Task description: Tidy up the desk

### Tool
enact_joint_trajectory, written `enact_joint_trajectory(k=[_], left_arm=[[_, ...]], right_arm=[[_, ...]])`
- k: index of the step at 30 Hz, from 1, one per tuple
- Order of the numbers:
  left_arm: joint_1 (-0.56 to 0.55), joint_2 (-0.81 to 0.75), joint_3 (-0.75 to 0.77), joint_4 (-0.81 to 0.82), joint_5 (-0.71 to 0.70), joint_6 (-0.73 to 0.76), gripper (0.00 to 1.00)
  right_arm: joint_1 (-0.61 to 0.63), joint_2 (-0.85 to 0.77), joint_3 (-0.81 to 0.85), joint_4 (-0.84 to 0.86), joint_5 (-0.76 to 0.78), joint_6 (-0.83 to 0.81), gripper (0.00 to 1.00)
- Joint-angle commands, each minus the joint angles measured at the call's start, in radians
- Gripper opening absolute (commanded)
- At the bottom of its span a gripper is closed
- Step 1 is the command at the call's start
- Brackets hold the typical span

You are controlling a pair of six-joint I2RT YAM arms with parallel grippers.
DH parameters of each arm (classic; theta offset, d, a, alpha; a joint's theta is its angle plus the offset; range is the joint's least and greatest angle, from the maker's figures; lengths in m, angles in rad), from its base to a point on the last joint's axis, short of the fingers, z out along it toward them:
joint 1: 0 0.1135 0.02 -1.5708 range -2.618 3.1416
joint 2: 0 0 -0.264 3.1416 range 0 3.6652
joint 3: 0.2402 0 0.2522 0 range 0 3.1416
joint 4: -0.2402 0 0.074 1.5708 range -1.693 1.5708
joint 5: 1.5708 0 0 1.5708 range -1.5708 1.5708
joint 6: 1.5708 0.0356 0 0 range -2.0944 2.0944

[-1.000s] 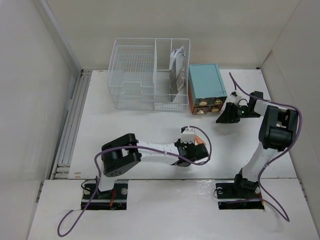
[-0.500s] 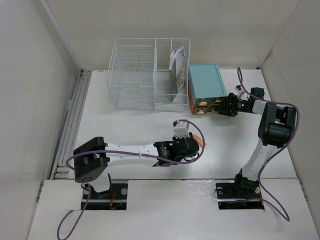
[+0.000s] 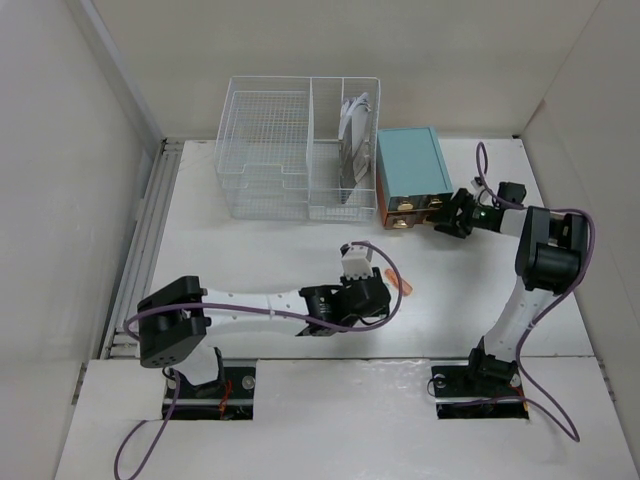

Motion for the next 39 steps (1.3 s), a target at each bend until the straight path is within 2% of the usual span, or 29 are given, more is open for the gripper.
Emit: enact_joint_trajectory(k=[1,4,12,18,20,27,30,35,39], left_arm=[[-0.006,-0.064,-0.02,0.026,-0.004,-0.007,0.0],[-0.006,-0.064,-0.03,0.026,-0.004,-0.016,0.0],[0.013,-0.064,-0.06,0.108,0.014,-0.016,0.0],[0.022,-0.044,-0.042,0.117,0.014,0.003,0.0],[0.022,-0.044,-0.033,0.117,0.014,0.012,0.0],[0.033,-0.044,-0.014,0.117,0.025,0.023,0.0],[0.053,-0.033,0.015,0.137,0.034,0.056,0.0],[0.103,0.025,0.09,0.186,0.074,0.133,0.0],[0.177,0.08,0.174,0.253,0.138,0.203,0.0]], right_arm=[[0.081,-0.001,-0.033,0.238,0.077,0.154,0.69],[0.081,-0.024,-0.076,0.348,0.105,0.229,0.67],[0.09,-0.035,-0.176,0.572,0.131,0.386,0.54],[0.09,-0.076,-0.27,0.749,0.158,0.475,0.38],[0.09,-0.076,-0.293,0.808,0.169,0.496,0.37],[0.046,-0.096,-0.331,0.809,0.143,0.496,0.33],[0.035,-0.108,-0.368,0.781,0.112,0.446,0.33],[-0.017,-0.13,-0.4,0.672,0.046,0.355,0.33],[-0.059,-0.15,-0.409,0.502,0.005,0.166,0.33]])
